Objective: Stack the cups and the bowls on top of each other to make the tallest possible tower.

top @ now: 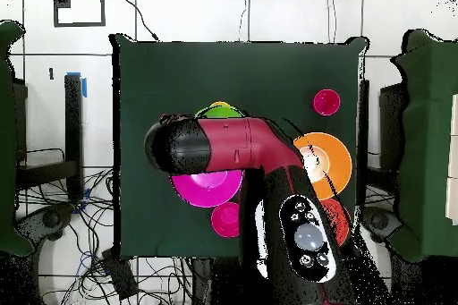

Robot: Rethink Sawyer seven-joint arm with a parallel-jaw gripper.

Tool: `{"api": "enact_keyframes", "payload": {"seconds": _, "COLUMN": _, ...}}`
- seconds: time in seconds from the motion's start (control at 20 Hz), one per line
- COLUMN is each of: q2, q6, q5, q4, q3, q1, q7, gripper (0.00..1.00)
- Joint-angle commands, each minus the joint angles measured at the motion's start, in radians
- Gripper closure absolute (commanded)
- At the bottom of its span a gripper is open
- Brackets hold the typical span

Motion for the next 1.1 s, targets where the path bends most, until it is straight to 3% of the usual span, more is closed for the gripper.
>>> {"api": "enact_keyframes", "payload": {"seconds": 0.05, "q2": 0.052, "q6": -0.05, "q5": 0.017, "q4": 0.062, "q3": -0.038, "q1": 0.037, "q7": 0.151, "gripper": 1.0}}
{"api": "enact_keyframes", "payload": {"seconds": 0.15, "q2": 0.051, "q6": -0.048, "q5": 0.018, "q4": 0.063, "q3": -0.042, "q1": 0.039, "q7": 0.148, "gripper": 1.0}}
{"api": "enact_keyframes", "payload": {"seconds": 0.2, "q2": 0.051, "q6": -0.047, "q5": 0.021, "q4": 0.063, "q3": -0.045, "q1": 0.04, "q7": 0.145, "gripper": 0.0}}
{"api": "enact_keyframes", "payload": {"seconds": 1.1, "q2": 0.053, "q6": -0.078, "q5": 0.032, "q4": 0.072, "q3": -0.064, "q1": 0.052, "q7": 0.135, "gripper": 0.0}}
